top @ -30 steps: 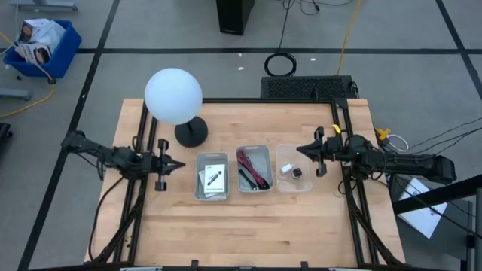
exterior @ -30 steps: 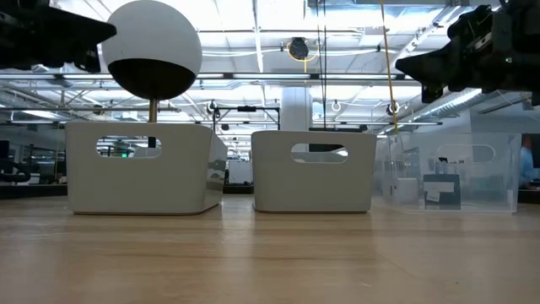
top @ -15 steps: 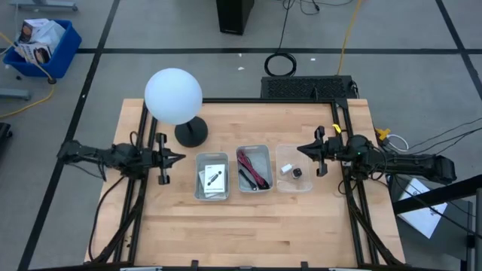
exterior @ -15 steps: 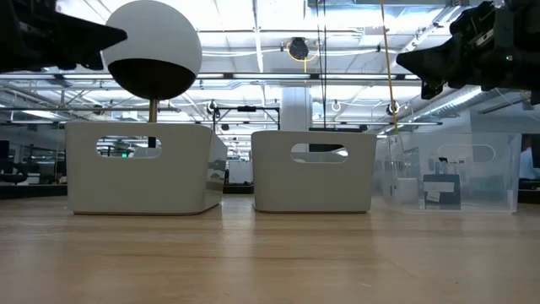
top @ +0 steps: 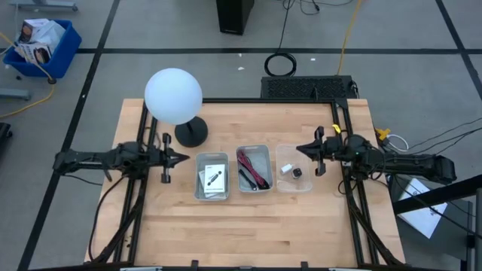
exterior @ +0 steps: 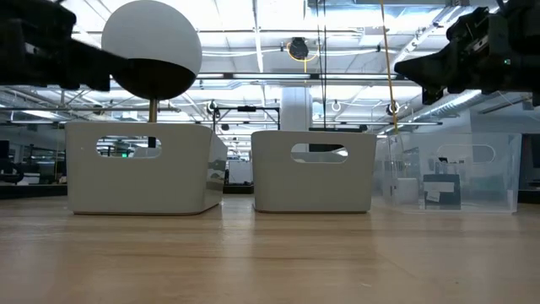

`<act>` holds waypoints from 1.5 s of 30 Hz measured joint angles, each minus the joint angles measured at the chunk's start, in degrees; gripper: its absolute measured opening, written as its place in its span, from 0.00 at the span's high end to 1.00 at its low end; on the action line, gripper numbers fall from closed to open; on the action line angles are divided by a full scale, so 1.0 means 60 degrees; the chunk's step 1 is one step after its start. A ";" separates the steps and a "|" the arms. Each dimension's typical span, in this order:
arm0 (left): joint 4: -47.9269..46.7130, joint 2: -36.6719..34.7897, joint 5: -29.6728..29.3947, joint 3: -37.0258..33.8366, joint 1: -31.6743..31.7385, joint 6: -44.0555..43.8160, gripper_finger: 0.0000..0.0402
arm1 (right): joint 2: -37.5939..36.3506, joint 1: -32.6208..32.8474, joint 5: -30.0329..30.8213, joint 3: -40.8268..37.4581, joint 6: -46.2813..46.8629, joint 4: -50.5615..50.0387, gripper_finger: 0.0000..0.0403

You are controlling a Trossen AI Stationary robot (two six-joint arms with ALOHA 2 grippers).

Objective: Pick and place items into bin
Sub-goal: Return to Home Position

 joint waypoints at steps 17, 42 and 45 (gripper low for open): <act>-0.1059 0.0003 -0.0250 0.0017 0.0008 -0.0118 1.00 | 0.0001 0.0004 0.0240 0.0000 0.0097 -0.0385 1.00; -0.0772 0.0095 -0.0844 -0.0001 0.0008 -0.0548 0.91 | 0.0000 0.0004 0.0459 0.0000 0.0033 -0.0090 1.00; -0.0749 0.0095 -0.0844 -0.0001 0.0008 -0.0548 0.91 | 0.0000 0.0004 0.0459 0.0000 0.0033 -0.0090 1.00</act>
